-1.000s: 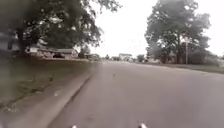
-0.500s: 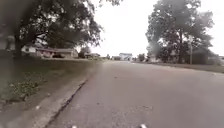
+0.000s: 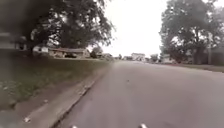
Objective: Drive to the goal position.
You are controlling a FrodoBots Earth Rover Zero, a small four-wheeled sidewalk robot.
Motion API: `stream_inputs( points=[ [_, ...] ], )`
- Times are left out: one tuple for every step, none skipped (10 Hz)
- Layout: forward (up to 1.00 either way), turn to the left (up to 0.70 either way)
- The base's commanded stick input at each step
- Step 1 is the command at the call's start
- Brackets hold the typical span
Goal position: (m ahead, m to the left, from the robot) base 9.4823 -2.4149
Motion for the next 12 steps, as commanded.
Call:
stream_inputs(
  points=[
    [1.00,0.00],
    [1.00,0.00],
    [1.00,0.00],
    [1.00,0.02],
    [1.00,0.00],
    [1.00,0.00],
    [1.00,0.00],
    [1.00,-0.01],
    [1.00,-0.10],
    [1.00,-0.38],
    [1.00,-0.40],
    [1.00,-0.40]
  ],
)
